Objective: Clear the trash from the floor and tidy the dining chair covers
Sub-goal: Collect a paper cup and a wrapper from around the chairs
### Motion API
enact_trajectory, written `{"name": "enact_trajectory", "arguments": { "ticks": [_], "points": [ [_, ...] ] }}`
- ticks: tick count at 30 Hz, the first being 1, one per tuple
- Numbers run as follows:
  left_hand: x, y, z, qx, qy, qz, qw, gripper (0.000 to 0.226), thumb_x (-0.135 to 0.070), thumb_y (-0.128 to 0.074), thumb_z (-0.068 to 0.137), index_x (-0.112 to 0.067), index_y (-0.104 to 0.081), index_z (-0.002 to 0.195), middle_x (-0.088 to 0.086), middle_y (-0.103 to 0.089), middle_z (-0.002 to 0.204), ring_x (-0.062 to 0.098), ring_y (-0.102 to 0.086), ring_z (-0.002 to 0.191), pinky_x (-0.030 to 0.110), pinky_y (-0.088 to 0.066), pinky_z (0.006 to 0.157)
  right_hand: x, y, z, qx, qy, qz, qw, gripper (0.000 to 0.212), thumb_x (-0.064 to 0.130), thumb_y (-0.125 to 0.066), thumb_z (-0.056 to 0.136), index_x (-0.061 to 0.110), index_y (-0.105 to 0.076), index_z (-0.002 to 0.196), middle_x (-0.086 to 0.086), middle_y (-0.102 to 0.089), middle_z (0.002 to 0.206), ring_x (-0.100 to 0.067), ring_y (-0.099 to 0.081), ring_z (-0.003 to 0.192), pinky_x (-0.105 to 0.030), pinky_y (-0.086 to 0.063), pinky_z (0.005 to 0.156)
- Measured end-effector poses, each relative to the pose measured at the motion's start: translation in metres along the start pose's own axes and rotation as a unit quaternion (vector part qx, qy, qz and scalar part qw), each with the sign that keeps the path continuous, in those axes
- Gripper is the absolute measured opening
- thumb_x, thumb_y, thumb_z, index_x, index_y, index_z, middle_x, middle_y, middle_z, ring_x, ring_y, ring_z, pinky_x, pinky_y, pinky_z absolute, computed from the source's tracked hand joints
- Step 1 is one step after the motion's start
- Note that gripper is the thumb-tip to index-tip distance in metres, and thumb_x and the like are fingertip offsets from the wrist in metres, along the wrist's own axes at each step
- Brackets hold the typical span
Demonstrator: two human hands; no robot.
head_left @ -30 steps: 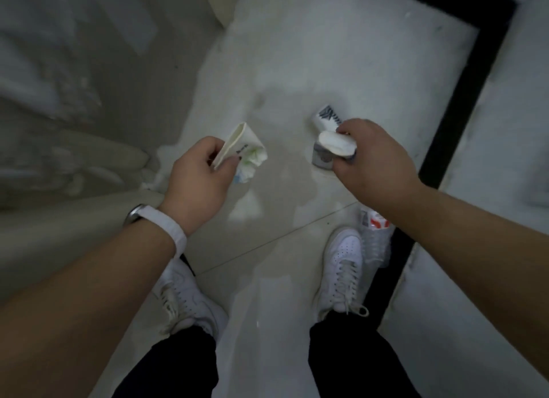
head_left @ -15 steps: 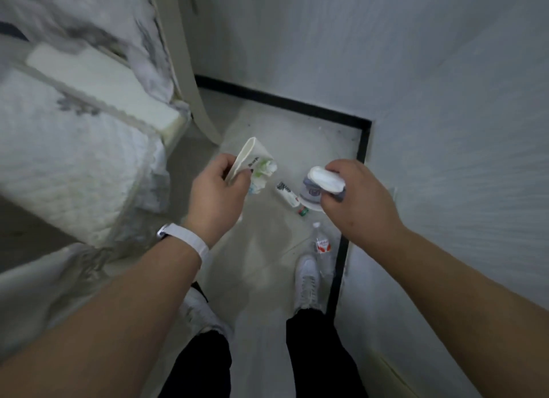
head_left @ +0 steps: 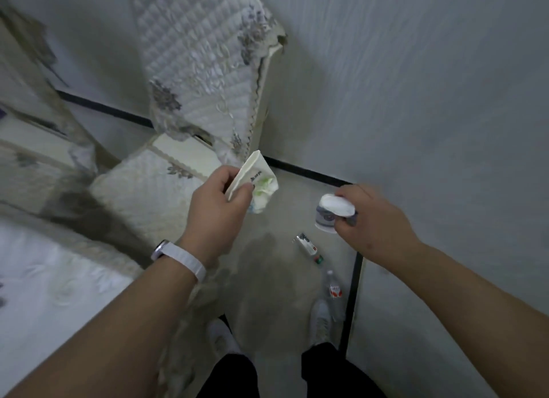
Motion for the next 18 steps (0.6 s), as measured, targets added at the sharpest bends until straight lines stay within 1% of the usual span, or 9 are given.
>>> {"name": "enact_trajectory", "arguments": {
  "ticks": [3,6,10,13,14,15,17,18],
  "points": [
    [0.003,0.038,-0.006,-0.030,-0.015,-0.011,0.999,0.012,-0.021,-0.065,0.091,-0.030,-0.061,0.084,-0.010,-0.063,0.074,0.005,-0.057,0.065,0.020,-0.043,0.053,0.047,0.011,0.006,0.017,0.017,-0.017,1.000,0.034,0.022,-0.063,0.080,0.024,-0.060,0.113,0.005,-0.058,0.109,-0.022,-0.056,0.097,-0.034,-0.045,0.075],
    [0.019,0.079,-0.014,-0.050,-0.001,-0.056,0.997,0.007,-0.021,-0.065,0.091,-0.027,-0.063,0.087,-0.009,-0.065,0.076,0.007,-0.060,0.069,0.023,-0.046,0.058,0.104,0.012,0.011,0.024,0.052,-0.027,0.998,0.033,0.020,-0.065,0.079,0.023,-0.061,0.112,0.004,-0.059,0.107,-0.021,-0.055,0.096,-0.035,-0.046,0.079],
    [0.051,0.145,-0.024,-0.090,0.015,-0.088,0.992,0.010,-0.019,-0.065,0.091,-0.027,-0.062,0.085,-0.007,-0.064,0.074,0.008,-0.059,0.067,0.023,-0.046,0.057,0.184,-0.010,0.016,0.061,0.095,-0.023,0.993,0.030,0.017,-0.064,0.082,0.023,-0.061,0.111,0.010,-0.054,0.100,-0.016,-0.053,0.092,-0.030,-0.042,0.076],
    [0.081,0.199,-0.039,-0.134,0.047,-0.107,0.984,0.011,-0.023,-0.063,0.092,-0.031,-0.062,0.084,-0.008,-0.064,0.076,0.006,-0.058,0.064,0.021,-0.045,0.055,0.241,-0.037,0.022,0.091,0.137,-0.011,0.986,0.030,0.015,-0.064,0.082,0.024,-0.063,0.111,0.010,-0.057,0.099,-0.015,-0.055,0.089,-0.024,-0.039,0.070],
    [0.092,0.216,-0.046,-0.153,0.060,-0.107,0.981,0.009,-0.024,-0.063,0.092,-0.030,-0.062,0.085,-0.008,-0.065,0.075,0.008,-0.058,0.065,0.023,-0.045,0.056,0.260,-0.048,0.024,0.106,0.152,-0.005,0.983,0.031,0.013,-0.064,0.082,0.023,-0.064,0.111,0.007,-0.059,0.100,-0.015,-0.056,0.090,-0.024,-0.039,0.070],
    [0.104,0.231,-0.052,-0.174,0.072,-0.105,0.976,0.008,-0.025,-0.063,0.092,-0.029,-0.062,0.086,-0.006,-0.065,0.074,0.009,-0.059,0.065,0.026,-0.046,0.057,0.279,-0.058,0.025,0.119,0.168,0.000,0.979,0.030,0.012,-0.064,0.082,0.021,-0.065,0.111,0.004,-0.060,0.101,-0.017,-0.056,0.091,-0.028,-0.042,0.072],
    [0.120,0.257,-0.067,-0.212,0.090,-0.101,0.968,0.007,-0.026,-0.062,0.092,-0.028,-0.062,0.085,-0.003,-0.064,0.073,0.013,-0.058,0.065,0.031,-0.046,0.057,0.312,-0.076,0.027,0.130,0.208,0.005,0.970,0.026,0.016,-0.063,0.082,0.020,-0.065,0.107,0.001,-0.061,0.099,-0.020,-0.057,0.089,-0.034,-0.047,0.073],
    [0.127,0.267,-0.074,-0.230,0.098,-0.097,0.964,0.008,-0.026,-0.062,0.092,-0.028,-0.061,0.084,-0.002,-0.063,0.072,0.014,-0.058,0.065,0.033,-0.045,0.056,0.326,-0.085,0.027,0.133,0.228,0.004,0.964,0.024,0.018,-0.063,0.081,0.021,-0.065,0.105,0.002,-0.061,0.097,-0.019,-0.057,0.087,-0.034,-0.046,0.072]
  ]
}}
Point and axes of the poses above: each hand's wrist, its own z-axis towards the middle knuckle, its own y-axis out of the back of the hand, x = y × z, the point moved 4 cm from there along z, towards the middle knuckle
